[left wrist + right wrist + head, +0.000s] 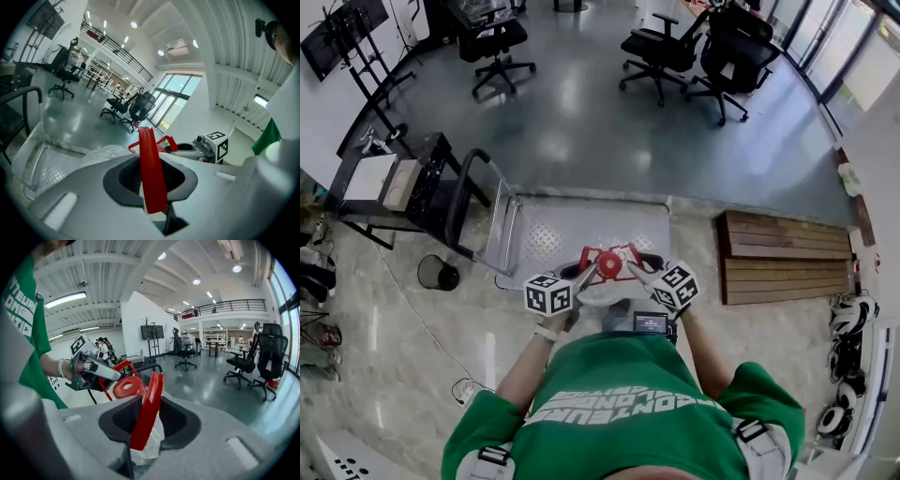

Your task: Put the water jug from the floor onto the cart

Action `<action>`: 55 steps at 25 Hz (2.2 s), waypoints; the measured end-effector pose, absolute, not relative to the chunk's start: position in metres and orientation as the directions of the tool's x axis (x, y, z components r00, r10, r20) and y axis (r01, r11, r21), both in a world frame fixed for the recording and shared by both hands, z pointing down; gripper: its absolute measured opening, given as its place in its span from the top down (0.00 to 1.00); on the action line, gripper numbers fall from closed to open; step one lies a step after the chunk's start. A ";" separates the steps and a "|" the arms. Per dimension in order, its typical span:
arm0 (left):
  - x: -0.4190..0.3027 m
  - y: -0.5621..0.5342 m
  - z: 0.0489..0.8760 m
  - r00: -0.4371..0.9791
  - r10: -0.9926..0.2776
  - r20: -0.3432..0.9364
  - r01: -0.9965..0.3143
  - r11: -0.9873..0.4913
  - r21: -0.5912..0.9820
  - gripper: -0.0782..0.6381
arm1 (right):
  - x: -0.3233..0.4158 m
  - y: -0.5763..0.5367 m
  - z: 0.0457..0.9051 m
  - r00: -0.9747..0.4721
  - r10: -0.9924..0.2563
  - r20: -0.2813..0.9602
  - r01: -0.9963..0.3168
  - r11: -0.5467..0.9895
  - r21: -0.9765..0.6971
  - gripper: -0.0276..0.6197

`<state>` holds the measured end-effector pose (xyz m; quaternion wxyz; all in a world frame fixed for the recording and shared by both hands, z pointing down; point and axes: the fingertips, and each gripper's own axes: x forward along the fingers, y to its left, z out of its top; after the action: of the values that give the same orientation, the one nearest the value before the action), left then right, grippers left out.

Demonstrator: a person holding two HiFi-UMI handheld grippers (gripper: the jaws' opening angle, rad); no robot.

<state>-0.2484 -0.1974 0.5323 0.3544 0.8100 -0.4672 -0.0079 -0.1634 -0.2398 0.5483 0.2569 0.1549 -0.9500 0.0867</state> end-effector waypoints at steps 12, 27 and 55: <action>-0.259 -0.280 0.534 0.534 -0.767 0.355 -0.768 -0.265 0.583 0.79 | -0.175 -0.327 0.545 -0.839 -0.192 0.509 -0.285 0.952 -0.110 0.80; -0.236 -0.355 0.546 0.526 -0.765 0.372 -0.765 -0.234 0.600 0.79 | -0.159 -0.401 0.559 -0.854 -0.137 0.502 -0.251 0.954 -0.165 0.80; -0.283 -0.382 0.620 0.489 -0.764 0.422 -0.740 -0.107 0.664 0.80 | -0.204 -0.438 0.628 -0.791 -0.041 0.611 -0.217 0.952 -0.217 0.80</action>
<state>-0.2828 -0.3823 0.6201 0.4370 0.7439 -0.5055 -0.0134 -0.2041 -0.4376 0.6276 0.3160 0.0691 -0.9359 0.1393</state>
